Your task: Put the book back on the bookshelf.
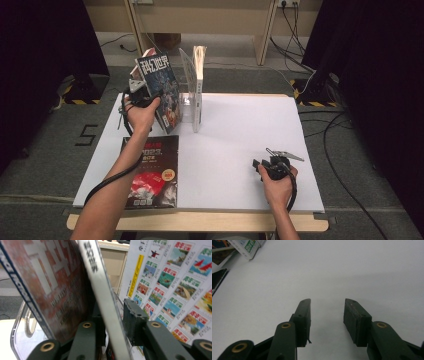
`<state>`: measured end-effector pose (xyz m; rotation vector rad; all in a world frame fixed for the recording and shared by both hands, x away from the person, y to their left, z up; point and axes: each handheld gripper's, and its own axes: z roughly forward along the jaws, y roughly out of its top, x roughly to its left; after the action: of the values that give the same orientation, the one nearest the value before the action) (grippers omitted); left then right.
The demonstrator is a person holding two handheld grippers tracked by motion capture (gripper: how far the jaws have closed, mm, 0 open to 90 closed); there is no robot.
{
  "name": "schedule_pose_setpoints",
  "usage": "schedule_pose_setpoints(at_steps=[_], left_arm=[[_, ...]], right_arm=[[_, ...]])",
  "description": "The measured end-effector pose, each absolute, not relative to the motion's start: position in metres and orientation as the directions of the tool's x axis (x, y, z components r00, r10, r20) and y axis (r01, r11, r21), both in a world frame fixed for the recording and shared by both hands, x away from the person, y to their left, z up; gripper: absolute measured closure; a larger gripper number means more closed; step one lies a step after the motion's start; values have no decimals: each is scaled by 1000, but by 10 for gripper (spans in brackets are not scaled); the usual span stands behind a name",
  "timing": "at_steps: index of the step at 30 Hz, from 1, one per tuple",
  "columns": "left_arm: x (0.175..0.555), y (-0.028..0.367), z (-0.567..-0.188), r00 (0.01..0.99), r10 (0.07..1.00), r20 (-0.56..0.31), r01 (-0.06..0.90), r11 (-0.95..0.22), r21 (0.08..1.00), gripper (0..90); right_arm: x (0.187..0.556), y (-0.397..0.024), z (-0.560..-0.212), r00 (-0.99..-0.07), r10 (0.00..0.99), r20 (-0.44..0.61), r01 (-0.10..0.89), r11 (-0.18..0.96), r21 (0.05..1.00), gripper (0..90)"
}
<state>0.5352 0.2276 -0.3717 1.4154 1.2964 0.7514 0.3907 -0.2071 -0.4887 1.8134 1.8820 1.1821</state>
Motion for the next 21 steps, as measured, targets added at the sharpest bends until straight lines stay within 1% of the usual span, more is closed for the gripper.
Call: schedule_pose_setpoints(at_steps=[6, 11, 13, 14, 16, 21], left_arm=[[538, 228, -368, 214, 958, -193, 307, 122, 944, 702], [535, 228, -367, 221, 954, -203, 294, 133, 946, 773], [533, 227, -367, 232, 949, -214, 291, 142, 946, 801], [531, 226, -367, 258, 939, -227, 299, 146, 943, 813], [529, 223, -366, 273, 943, -191, 292, 108, 950, 818], [525, 220, -366, 288, 943, -168, 287, 82, 954, 820]], right_arm=[[391, -207, -489, -170, 924, 342, 710, -126, 692, 576], [391, -207, -489, -173, 924, 342, 713, -122, 691, 575], [391, -207, -489, -170, 923, 345, 715, -125, 688, 575], [391, -207, -490, -173, 924, 340, 713, -121, 691, 575], [391, -206, -490, -169, 923, 346, 716, -126, 687, 574], [391, -206, -489, -173, 923, 344, 718, -121, 685, 574]])
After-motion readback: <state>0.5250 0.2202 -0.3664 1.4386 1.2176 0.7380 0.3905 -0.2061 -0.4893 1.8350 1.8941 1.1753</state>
